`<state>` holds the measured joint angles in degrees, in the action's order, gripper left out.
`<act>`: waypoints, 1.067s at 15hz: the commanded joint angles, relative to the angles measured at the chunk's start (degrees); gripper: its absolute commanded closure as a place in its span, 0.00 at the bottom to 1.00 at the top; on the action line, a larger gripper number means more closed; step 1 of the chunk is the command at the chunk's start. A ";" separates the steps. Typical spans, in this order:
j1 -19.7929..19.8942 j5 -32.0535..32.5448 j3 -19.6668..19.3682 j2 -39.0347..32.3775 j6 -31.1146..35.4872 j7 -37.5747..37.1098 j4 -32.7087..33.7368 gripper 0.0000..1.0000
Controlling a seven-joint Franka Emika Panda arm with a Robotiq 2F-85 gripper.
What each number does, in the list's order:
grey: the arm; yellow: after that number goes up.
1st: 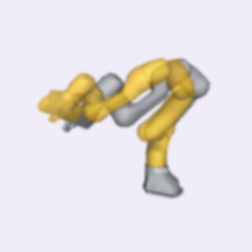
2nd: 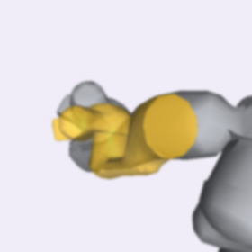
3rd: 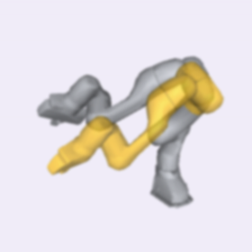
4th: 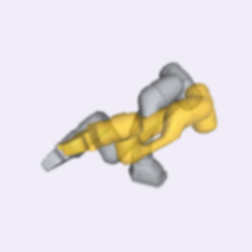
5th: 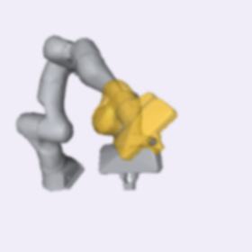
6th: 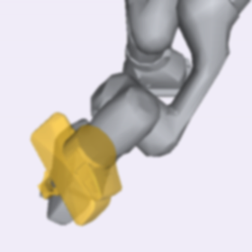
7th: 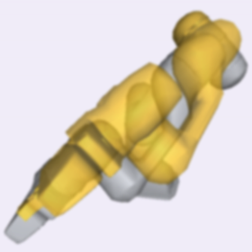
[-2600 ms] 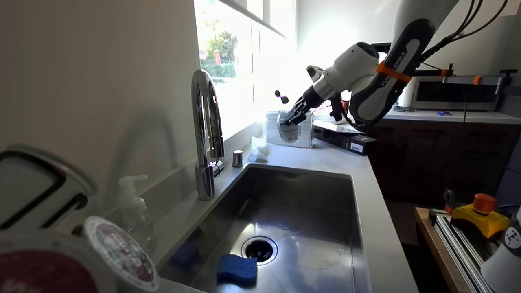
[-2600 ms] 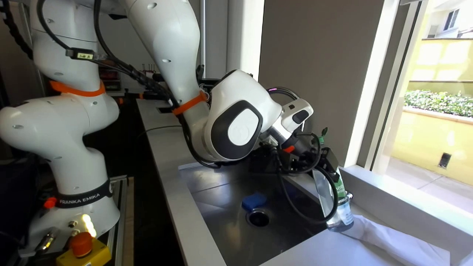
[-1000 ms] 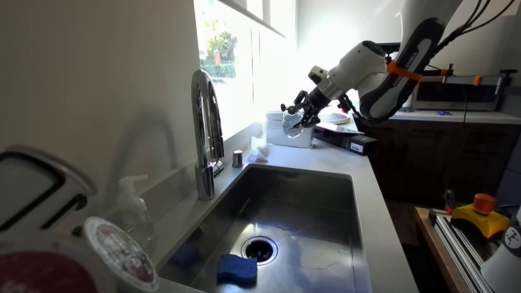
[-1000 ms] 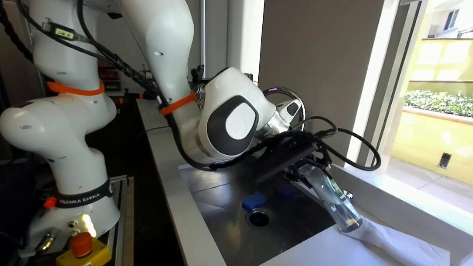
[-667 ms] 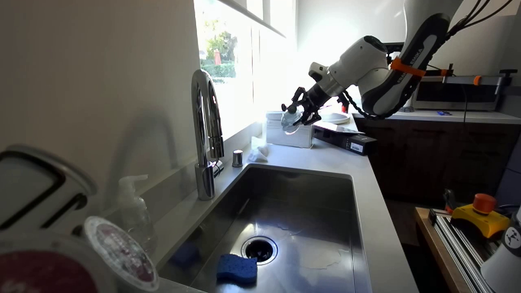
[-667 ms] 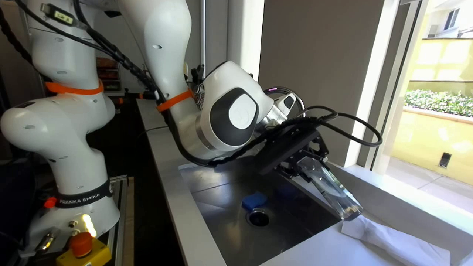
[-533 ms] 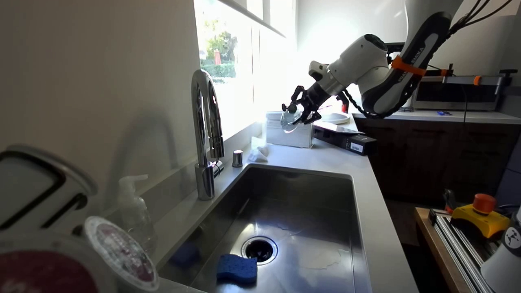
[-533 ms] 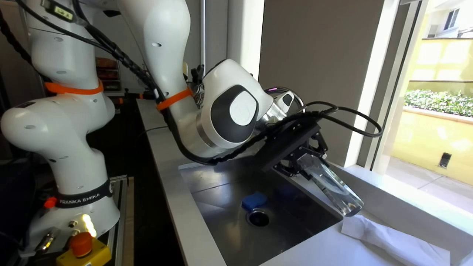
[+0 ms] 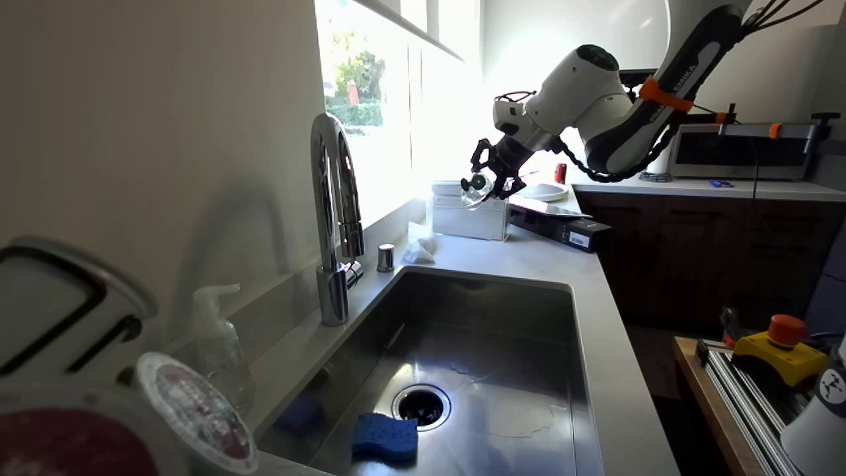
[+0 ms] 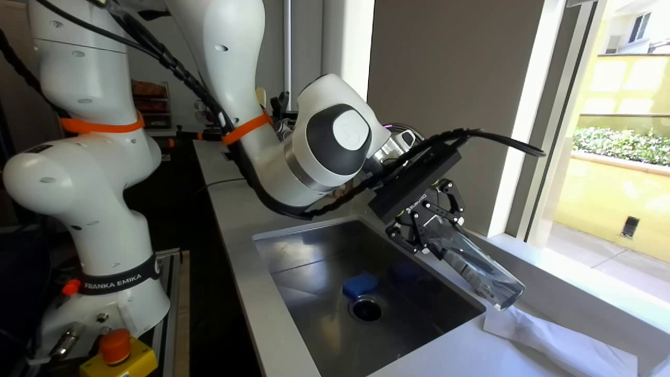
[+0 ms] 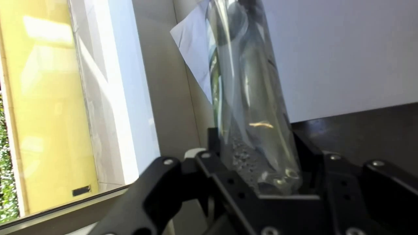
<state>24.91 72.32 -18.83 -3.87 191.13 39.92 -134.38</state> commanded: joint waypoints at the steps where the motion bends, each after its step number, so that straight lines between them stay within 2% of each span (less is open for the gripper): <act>1: -1.92 4.16 -0.53 2.70 -4.42 1.75 0.96 0.68; 5: -2.86 6.16 -0.40 3.74 -6.26 2.41 2.79 0.68; 6: -2.64 9.05 -0.22 3.64 -6.06 -0.37 4.26 0.68; 7: -2.70 5.72 -0.60 1.95 -4.36 0.62 2.65 0.43; 11: -2.73 7.57 -0.63 2.37 -4.44 0.16 4.07 0.43; 12: -2.73 7.60 -0.63 2.37 -4.45 0.16 4.07 0.68; 16: -2.90 8.36 -0.53 3.26 -4.72 0.61 3.26 0.68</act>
<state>22.80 79.00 -18.81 -1.86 186.77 41.03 -130.73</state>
